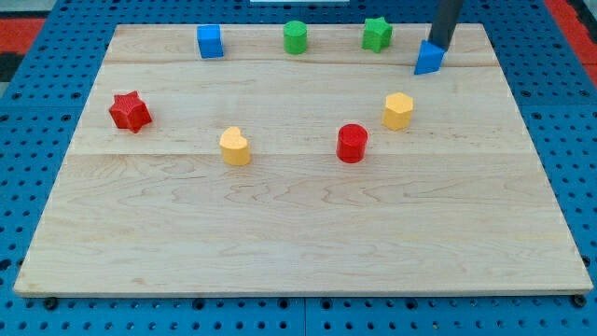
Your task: Point your arm below the red star
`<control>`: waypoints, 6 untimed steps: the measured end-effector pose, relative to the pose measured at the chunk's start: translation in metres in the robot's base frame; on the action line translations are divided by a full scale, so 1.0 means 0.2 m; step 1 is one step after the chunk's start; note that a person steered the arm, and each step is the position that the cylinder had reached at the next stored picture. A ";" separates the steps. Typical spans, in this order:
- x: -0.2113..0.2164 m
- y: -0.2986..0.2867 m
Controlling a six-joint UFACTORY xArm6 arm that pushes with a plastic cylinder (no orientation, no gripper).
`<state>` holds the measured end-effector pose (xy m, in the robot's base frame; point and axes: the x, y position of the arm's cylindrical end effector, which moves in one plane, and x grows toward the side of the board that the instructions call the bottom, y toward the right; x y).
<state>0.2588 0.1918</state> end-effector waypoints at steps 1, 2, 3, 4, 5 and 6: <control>0.09 -0.12; 0.12 -0.20; 0.05 -0.51; -0.02 -0.76; 0.12 -1.14; 0.32 -1.43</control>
